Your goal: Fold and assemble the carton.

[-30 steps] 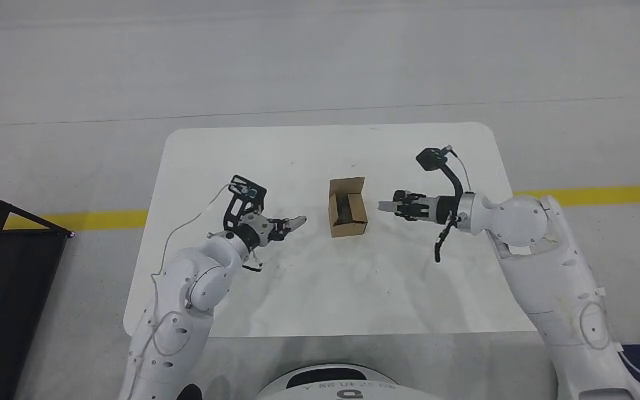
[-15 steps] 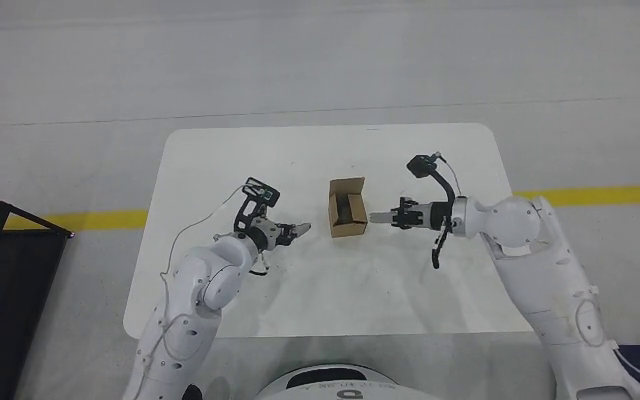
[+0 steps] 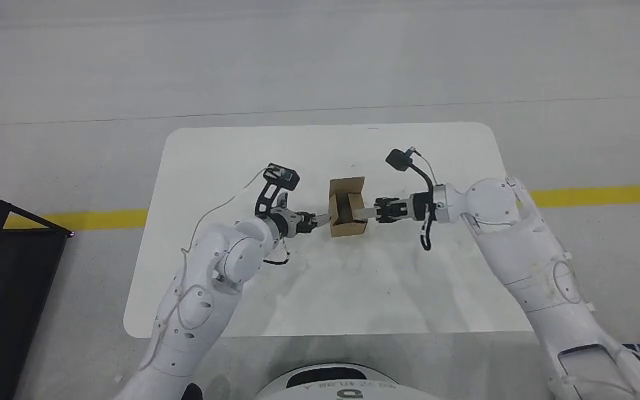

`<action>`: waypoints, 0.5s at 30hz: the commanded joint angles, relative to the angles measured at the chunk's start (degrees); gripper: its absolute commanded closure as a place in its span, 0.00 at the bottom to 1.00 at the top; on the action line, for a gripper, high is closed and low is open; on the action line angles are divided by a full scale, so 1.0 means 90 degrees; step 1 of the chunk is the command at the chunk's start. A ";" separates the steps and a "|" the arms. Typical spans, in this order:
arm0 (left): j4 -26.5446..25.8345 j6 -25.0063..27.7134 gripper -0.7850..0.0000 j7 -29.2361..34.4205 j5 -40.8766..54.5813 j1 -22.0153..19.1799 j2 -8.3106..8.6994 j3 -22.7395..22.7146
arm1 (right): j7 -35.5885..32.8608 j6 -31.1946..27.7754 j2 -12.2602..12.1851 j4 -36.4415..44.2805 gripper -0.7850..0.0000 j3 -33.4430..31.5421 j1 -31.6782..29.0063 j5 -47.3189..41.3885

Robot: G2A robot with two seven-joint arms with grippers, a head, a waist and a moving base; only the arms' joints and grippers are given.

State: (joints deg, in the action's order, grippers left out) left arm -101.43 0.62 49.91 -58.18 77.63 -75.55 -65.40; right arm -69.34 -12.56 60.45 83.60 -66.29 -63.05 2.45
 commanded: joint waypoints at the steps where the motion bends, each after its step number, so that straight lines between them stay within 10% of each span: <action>1: 0.0199 -0.0122 0.00 0.0060 0.0017 -0.0207 -0.0026 0.0116 | 0.0013 -0.0004 0.0032 -0.0143 0.10 0.0167 0.0135 -0.0004; 9: 0.0741 -0.0436 0.08 0.0058 -0.0002 -0.0783 -0.0145 0.0629 | 0.0095 -0.0151 0.0056 -0.0396 0.12 0.0300 0.0318 -0.0163; 15: 0.1210 -0.0572 0.60 0.0068 -0.0027 -0.1197 -0.0233 0.0932 | 0.0217 -0.0170 0.0006 -0.0382 0.15 0.0133 0.0237 -0.0275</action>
State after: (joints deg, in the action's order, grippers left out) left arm -91.28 -4.27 50.42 -58.38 67.47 -77.51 -57.45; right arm -67.51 -14.19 60.58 80.09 -64.88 -60.81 0.03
